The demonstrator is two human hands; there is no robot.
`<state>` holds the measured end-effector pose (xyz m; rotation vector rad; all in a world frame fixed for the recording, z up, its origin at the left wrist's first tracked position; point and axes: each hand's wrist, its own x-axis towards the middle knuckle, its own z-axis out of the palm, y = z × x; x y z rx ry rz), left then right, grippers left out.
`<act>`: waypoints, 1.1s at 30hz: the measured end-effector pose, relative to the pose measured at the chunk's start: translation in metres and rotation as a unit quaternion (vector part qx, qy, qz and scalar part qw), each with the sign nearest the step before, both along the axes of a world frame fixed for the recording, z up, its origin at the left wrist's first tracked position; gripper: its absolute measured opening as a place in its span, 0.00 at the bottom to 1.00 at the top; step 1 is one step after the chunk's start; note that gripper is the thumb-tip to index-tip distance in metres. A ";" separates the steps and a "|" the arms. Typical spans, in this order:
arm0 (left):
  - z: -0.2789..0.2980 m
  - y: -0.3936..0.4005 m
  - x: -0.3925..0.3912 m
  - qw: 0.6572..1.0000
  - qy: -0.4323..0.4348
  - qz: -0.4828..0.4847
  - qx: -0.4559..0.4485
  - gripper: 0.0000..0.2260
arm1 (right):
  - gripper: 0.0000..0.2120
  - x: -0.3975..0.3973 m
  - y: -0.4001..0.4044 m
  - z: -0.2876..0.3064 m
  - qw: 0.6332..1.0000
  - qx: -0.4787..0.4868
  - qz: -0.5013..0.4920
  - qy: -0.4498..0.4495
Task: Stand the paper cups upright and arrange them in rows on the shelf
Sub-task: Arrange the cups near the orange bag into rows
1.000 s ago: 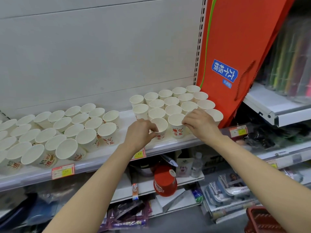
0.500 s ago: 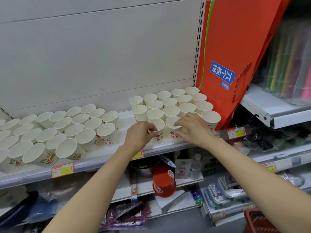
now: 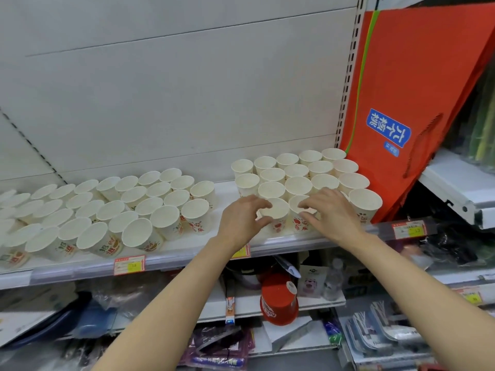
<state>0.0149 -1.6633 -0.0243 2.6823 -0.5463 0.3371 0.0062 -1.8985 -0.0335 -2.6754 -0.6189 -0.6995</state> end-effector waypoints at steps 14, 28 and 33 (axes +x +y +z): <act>0.048 0.159 0.052 0.989 0.046 0.137 0.023 0.04 | 0.05 0.065 0.143 0.003 0.990 -0.027 0.117 -0.072; 0.023 0.176 0.057 0.975 0.015 -0.100 0.195 0.06 | 0.04 0.144 0.211 0.001 0.991 -0.101 0.091 0.019; 0.020 0.170 0.065 0.976 0.010 -0.116 0.184 0.06 | 0.06 0.174 0.208 0.006 0.993 -0.106 0.009 0.049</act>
